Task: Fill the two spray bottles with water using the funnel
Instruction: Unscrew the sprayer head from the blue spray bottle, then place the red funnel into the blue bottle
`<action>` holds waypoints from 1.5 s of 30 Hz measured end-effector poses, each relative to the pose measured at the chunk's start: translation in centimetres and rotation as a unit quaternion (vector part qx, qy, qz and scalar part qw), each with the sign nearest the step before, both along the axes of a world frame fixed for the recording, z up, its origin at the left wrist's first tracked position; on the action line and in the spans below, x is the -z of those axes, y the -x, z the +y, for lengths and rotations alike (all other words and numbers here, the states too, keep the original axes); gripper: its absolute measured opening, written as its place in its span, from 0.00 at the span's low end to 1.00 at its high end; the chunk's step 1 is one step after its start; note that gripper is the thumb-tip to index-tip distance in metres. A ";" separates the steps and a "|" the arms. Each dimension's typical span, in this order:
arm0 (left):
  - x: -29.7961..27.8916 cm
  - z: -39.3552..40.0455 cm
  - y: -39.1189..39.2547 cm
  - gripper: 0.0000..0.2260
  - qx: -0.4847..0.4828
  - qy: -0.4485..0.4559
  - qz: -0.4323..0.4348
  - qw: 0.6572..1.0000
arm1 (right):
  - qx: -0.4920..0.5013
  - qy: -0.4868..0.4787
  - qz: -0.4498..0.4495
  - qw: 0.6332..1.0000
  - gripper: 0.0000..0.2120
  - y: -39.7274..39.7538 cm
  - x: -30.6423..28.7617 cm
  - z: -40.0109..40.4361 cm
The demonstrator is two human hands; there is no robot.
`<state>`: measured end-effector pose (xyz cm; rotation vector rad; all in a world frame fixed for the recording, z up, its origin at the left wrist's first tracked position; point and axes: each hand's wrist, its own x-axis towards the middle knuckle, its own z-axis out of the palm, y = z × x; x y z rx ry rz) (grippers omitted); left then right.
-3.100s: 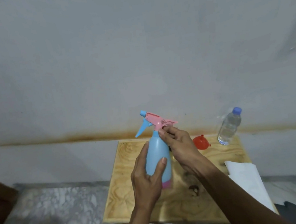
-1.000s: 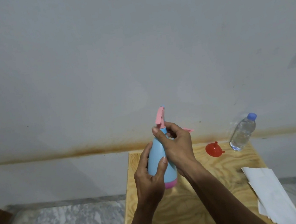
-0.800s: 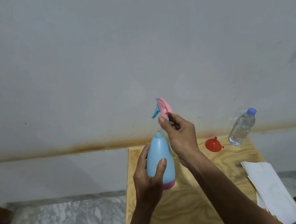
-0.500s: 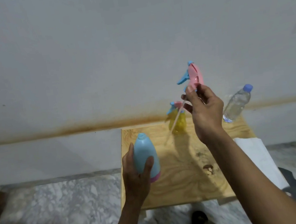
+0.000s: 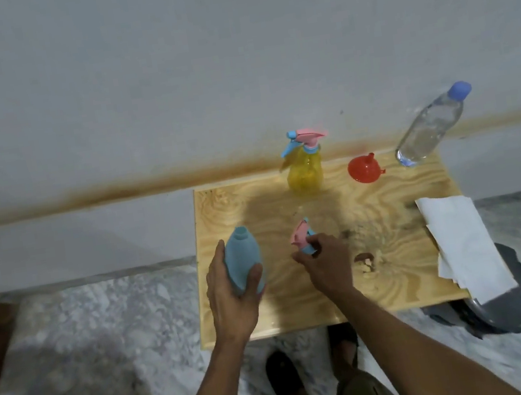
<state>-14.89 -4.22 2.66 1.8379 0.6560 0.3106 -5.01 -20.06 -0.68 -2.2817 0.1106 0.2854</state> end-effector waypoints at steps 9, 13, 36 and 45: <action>3.3 -1.1 -0.1 0.29 0.012 -0.026 0.015 0.999 | -0.051 0.049 0.018 0.997 0.19 -1.0 4.5 0.9; 3.7 -1.7 -0.5 0.29 0.022 -0.017 0.013 1.000 | -0.050 0.065 0.015 0.997 0.19 -1.2 5.4 0.8; 6.6 -4.9 -0.7 0.30 0.037 -0.010 -0.001 0.999 | -0.020 0.214 -0.102 0.971 0.25 -16.5 0.7 -7.9; 5.9 -5.2 -1.1 0.30 0.040 -0.044 0.017 0.998 | -0.137 0.318 -0.020 0.938 0.26 -23.7 3.3 -9.8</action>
